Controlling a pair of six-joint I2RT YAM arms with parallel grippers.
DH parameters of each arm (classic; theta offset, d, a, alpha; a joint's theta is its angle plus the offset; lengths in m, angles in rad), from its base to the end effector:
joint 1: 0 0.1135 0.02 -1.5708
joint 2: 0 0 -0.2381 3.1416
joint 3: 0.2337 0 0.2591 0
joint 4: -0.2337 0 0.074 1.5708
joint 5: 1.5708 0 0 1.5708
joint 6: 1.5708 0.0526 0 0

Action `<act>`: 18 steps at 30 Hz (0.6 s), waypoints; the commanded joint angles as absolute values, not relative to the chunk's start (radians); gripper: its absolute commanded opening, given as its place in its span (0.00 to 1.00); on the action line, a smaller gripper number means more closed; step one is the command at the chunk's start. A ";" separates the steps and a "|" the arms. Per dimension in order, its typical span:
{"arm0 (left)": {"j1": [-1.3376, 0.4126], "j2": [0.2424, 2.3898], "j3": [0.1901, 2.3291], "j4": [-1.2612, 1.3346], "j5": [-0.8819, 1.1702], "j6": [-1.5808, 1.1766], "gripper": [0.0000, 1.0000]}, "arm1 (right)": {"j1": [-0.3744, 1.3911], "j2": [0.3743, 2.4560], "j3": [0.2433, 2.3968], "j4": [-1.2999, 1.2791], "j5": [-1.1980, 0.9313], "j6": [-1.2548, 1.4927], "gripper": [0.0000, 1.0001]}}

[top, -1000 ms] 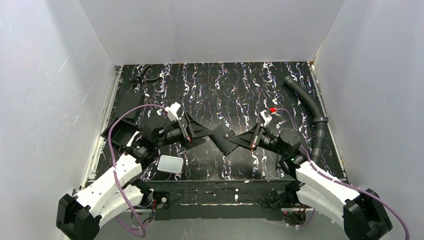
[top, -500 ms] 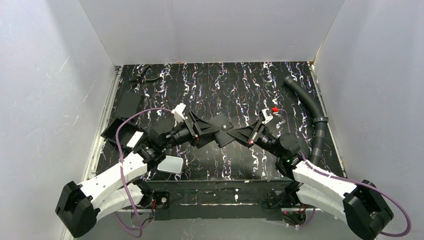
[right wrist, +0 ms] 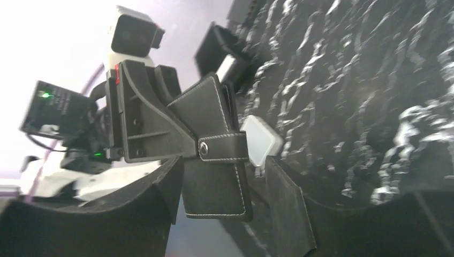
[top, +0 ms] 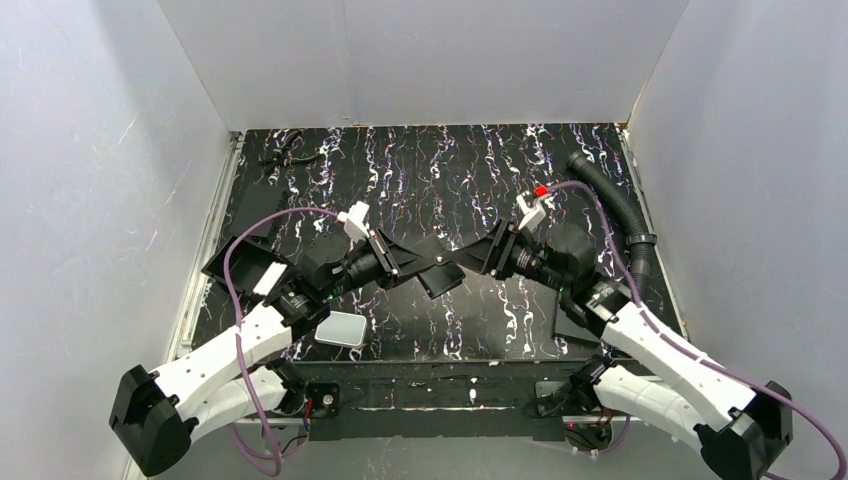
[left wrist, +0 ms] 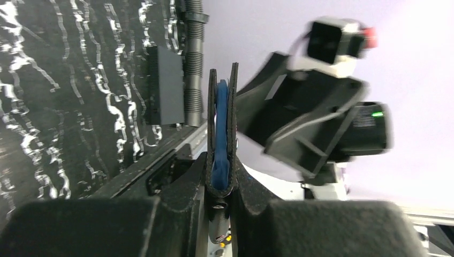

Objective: Put the credit cards into the card holder
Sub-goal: Pick up the card holder from the center of the board, then open the card holder at the center of the board.

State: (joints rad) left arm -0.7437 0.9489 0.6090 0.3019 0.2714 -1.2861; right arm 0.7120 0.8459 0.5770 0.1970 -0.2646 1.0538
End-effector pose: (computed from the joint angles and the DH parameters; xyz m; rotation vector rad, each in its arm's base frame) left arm 0.1844 -0.1888 0.2748 -0.2703 1.9115 -1.7031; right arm 0.1769 0.1708 0.2737 0.0901 1.8881 1.5072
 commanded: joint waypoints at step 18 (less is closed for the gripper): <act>-0.753 0.997 0.853 -0.172 0.189 -1.135 0.00 | 0.968 1.043 1.049 -0.392 -0.046 0.498 0.39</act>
State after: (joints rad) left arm -0.7441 0.9859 0.8013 -0.1589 0.1764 -1.1378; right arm 0.9607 1.0679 1.0248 -0.4458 -0.0803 0.5278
